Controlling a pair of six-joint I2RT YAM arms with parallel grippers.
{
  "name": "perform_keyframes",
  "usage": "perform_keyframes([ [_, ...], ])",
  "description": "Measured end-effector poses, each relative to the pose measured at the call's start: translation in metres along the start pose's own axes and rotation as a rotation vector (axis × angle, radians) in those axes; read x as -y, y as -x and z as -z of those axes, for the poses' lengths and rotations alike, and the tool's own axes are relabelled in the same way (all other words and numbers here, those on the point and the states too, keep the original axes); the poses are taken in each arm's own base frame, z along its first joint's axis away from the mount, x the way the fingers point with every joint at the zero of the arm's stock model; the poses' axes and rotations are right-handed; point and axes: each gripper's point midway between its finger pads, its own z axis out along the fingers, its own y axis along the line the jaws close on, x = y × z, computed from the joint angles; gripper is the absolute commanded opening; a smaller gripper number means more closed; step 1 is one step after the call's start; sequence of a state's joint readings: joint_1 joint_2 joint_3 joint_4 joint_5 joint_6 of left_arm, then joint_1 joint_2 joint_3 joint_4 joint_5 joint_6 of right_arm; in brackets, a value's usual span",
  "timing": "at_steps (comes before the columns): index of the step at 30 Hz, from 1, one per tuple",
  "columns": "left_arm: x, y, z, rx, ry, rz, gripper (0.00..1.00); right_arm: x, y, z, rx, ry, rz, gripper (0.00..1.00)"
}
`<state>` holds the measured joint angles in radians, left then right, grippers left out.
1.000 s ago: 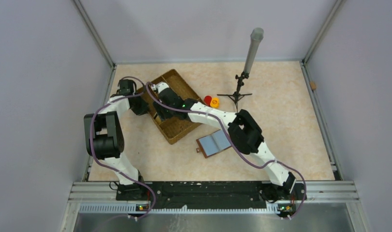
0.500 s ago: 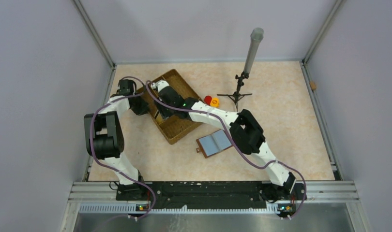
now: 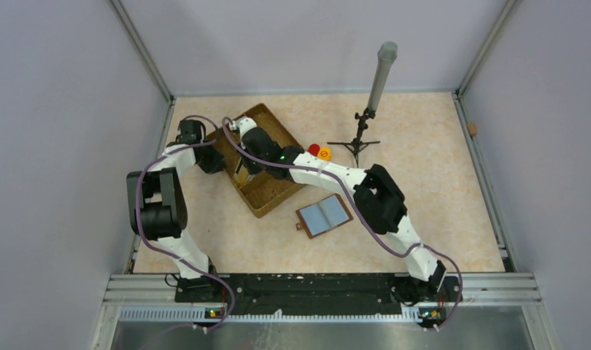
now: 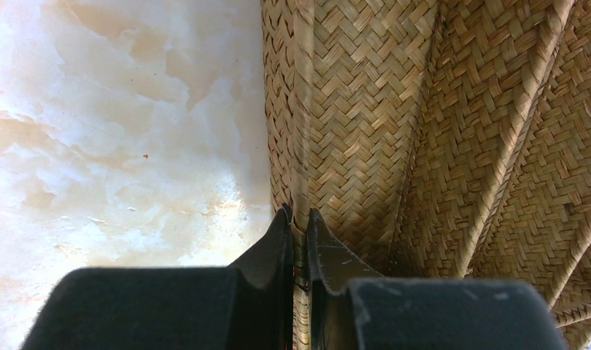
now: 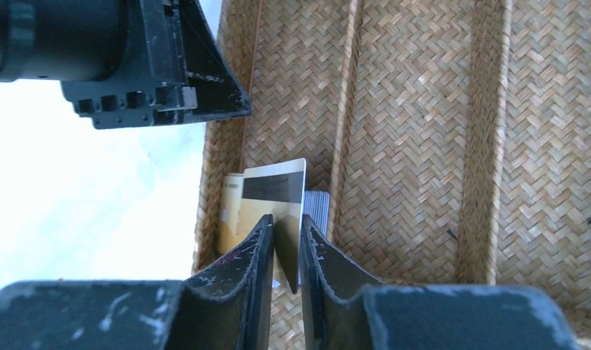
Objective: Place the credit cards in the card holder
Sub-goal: Pick up the credit card from the storage box.
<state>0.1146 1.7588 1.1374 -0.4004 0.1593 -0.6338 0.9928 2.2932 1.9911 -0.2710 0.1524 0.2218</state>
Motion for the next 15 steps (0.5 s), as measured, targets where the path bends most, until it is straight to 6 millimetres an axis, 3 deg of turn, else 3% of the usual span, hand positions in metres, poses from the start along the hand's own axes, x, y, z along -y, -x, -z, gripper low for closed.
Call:
perform_keyframes([
  [5, 0.0, 0.001, 0.0, 0.001, 0.0, 0.0, 0.04, -0.006, 0.015, 0.013, 0.038, 0.033, -0.021, 0.01],
  [11, -0.002, 0.003, 0.002, 0.005, 0.016, -0.026, 0.5, -0.016, 0.033, 0.044, 0.082, 0.1, -0.044, 0.0],
  [15, 0.003, 0.011, 0.005, 0.023, 0.009, -0.05, 0.73, -0.02, 0.051, 0.091, 0.121, 0.149, -0.057, 0.0],
])
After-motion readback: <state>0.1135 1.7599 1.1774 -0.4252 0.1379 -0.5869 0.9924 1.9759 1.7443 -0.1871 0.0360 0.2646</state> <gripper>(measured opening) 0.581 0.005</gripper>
